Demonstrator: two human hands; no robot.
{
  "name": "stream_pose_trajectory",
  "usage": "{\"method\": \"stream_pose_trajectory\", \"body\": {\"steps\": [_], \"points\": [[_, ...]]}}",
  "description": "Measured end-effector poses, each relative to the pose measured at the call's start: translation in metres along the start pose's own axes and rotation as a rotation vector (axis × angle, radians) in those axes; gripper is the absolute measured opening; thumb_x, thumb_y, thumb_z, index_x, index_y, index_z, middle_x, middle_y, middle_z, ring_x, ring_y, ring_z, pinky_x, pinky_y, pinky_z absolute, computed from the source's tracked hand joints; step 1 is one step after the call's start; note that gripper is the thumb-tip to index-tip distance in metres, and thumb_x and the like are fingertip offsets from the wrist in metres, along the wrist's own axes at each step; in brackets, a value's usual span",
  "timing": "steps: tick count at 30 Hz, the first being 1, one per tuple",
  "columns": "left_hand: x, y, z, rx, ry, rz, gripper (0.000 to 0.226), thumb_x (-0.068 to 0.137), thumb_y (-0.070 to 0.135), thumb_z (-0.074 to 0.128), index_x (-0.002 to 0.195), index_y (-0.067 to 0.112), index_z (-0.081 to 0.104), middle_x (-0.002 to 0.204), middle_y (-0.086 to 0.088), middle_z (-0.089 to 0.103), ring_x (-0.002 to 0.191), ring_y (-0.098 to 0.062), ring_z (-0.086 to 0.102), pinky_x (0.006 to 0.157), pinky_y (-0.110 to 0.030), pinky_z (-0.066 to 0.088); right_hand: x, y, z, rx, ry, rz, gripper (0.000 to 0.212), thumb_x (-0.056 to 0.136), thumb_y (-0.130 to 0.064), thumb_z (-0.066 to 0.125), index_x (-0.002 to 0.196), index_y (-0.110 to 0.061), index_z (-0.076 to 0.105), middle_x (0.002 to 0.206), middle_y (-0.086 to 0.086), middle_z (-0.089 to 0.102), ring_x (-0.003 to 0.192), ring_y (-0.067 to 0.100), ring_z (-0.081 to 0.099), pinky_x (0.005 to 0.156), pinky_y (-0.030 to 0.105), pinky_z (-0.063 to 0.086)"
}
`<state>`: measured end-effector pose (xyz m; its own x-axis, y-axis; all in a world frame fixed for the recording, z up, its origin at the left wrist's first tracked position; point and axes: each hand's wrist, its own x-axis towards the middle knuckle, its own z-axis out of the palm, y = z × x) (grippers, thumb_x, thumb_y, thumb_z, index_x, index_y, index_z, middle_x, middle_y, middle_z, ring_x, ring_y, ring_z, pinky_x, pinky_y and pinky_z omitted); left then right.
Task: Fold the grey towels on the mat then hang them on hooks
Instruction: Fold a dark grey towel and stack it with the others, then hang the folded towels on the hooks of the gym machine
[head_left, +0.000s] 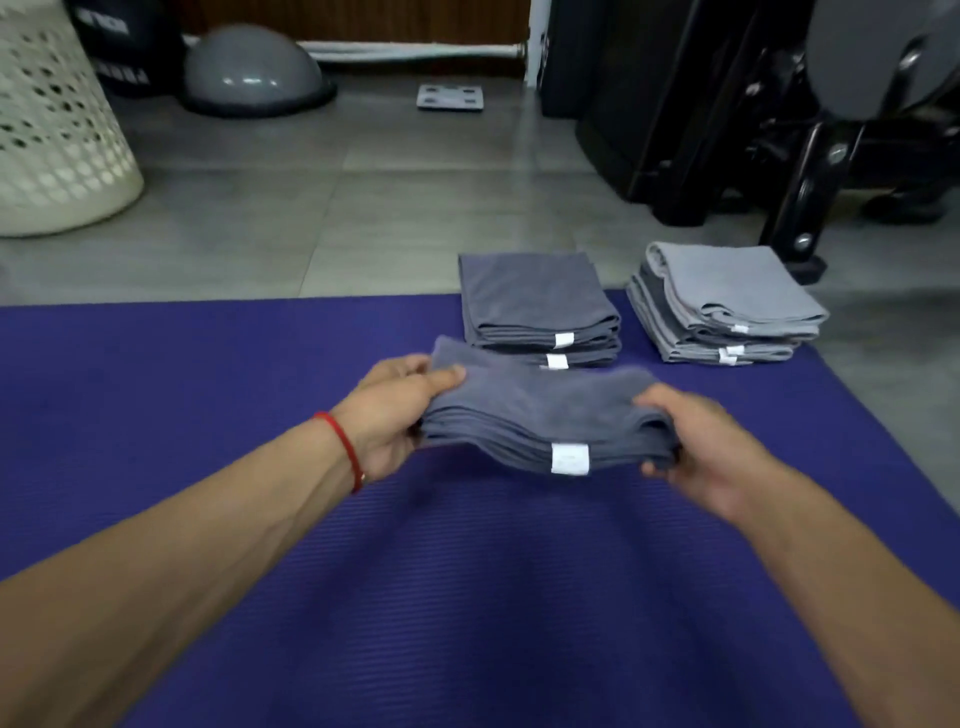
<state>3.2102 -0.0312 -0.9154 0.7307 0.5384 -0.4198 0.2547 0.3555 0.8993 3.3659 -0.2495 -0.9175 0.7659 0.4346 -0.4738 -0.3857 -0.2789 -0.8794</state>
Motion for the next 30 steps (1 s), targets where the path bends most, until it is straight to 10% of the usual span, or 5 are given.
{"method": "stream_pose_trajectory", "body": {"steps": [7, 14, 18, 25, 30], "points": [[0.093, 0.066, 0.038, -0.077, 0.143, 0.201, 0.021, 0.103, 0.028, 0.054, 0.116, 0.013, 0.060, 0.103, -0.009, 0.069, 0.079, -0.022, 0.068, 0.061, -0.037, 0.061, 0.098, -0.085, -0.001, 0.130, 0.165, -0.178, 0.037, 0.099, -0.035, 0.063, 0.129, -0.013, 0.062, 0.111, 0.006, 0.073, 0.083, 0.022, 0.076, 0.063, 0.034, 0.062], [0.089, 0.054, -0.016, 0.539, 0.388, 0.075, 0.024, 0.094, 0.022, 0.059, 0.118, 0.022, 0.060, 0.100, -0.005, 0.067, 0.080, -0.021, 0.062, 0.080, -0.040, 0.061, 0.081, -0.067, -0.026, -0.574, -0.041, 0.056, 0.013, 0.103, -0.021, 0.058, 0.112, -0.013, 0.063, 0.116, 0.007, 0.063, 0.102, 0.026, 0.068, 0.077, 0.038, 0.061], [0.031, 0.107, -0.008, 0.774, 0.215, 0.101, 0.026, 0.094, 0.016, 0.060, 0.116, 0.030, 0.061, 0.112, 0.001, 0.061, 0.082, -0.014, 0.060, 0.063, -0.023, 0.047, 0.028, -0.124, -0.029, -0.833, -0.179, -0.017, 0.014, 0.102, -0.026, 0.058, 0.114, -0.021, 0.062, 0.114, -0.001, 0.066, 0.096, 0.016, 0.068, 0.081, 0.031, 0.056], [-0.135, 0.224, 0.028, 0.806, 0.083, 0.080, 0.038, 0.094, 0.015, 0.060, 0.127, 0.035, 0.057, 0.126, 0.012, 0.053, 0.113, -0.004, 0.050, 0.092, -0.016, 0.045, -0.109, -0.235, 0.014, -1.086, -0.284, -0.311, 0.025, 0.102, -0.026, 0.053, 0.125, -0.034, 0.058, 0.121, -0.014, 0.063, 0.100, -0.001, 0.060, 0.076, 0.013, 0.045], [-0.241, 0.386, 0.024, 0.804, 0.167, 0.070, 0.038, 0.093, 0.016, 0.062, 0.121, 0.041, 0.057, 0.125, 0.011, 0.056, 0.114, -0.004, 0.053, 0.094, -0.017, 0.043, -0.224, -0.376, 0.064, -1.087, -0.315, -0.382, 0.040, 0.102, -0.033, 0.051, 0.141, -0.036, 0.045, 0.141, -0.011, 0.052, 0.117, 0.009, 0.059, 0.093, 0.028, 0.051]]}}
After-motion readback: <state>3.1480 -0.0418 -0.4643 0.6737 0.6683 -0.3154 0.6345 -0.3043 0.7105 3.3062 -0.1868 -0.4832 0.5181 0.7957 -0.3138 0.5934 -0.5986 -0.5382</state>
